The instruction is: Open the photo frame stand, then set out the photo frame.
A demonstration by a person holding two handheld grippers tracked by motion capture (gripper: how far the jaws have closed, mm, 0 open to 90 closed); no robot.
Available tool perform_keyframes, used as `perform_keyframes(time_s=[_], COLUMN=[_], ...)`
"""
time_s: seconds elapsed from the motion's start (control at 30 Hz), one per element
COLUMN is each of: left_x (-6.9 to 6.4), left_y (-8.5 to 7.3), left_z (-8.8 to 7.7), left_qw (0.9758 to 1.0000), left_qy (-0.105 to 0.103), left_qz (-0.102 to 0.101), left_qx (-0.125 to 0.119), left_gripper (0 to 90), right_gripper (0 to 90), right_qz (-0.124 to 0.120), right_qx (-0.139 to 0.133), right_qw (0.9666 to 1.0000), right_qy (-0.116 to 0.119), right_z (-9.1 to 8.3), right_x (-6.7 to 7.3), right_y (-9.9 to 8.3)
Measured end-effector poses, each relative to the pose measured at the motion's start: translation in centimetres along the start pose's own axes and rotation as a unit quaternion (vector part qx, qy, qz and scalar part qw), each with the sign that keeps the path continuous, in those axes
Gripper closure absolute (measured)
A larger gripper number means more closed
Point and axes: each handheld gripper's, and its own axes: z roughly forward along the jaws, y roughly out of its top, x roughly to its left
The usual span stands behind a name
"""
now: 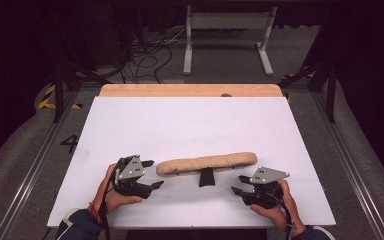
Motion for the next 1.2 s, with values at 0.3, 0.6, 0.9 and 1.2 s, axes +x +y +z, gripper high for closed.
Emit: perform_keyframes(time_s=[0.3, 0.6, 0.9, 1.2], left_x=[-0.4, -0.3, -0.4, -1.1], left_y=[-1.5, -2.6, -2.6, 0.0], left_z=[-0.9, -1.8, -2.4, -3.3], left_qw=[0.9998, 0.9991, 0.9982, 0.9975], left_qy=[0.008, 0.019, 0.031, 0.028], left_qz=[-0.018, -0.038, -0.049, -0.028], left_qx=[-0.005, -0.005, -0.017, -0.059], left_gripper=[19.8, 18.9, 19.6, 21.3], right_gripper=[46.2, 45.8, 50.0, 51.1], right_qz=[0.009, 0.005, 0.039, 0.027], right_qx=[-0.008, -0.036, -0.048, -0.086], right_qw=[0.9999, 0.9991, 0.9978, 0.9946], right_qy=[-0.011, -0.023, -0.025, -0.052], right_z=[-0.8, -1.6, -2.4, -4.2], right_x=[-0.7, -0.7, -0.9, -0.8], right_y=[-0.2, 0.0, 0.6, 1.8])
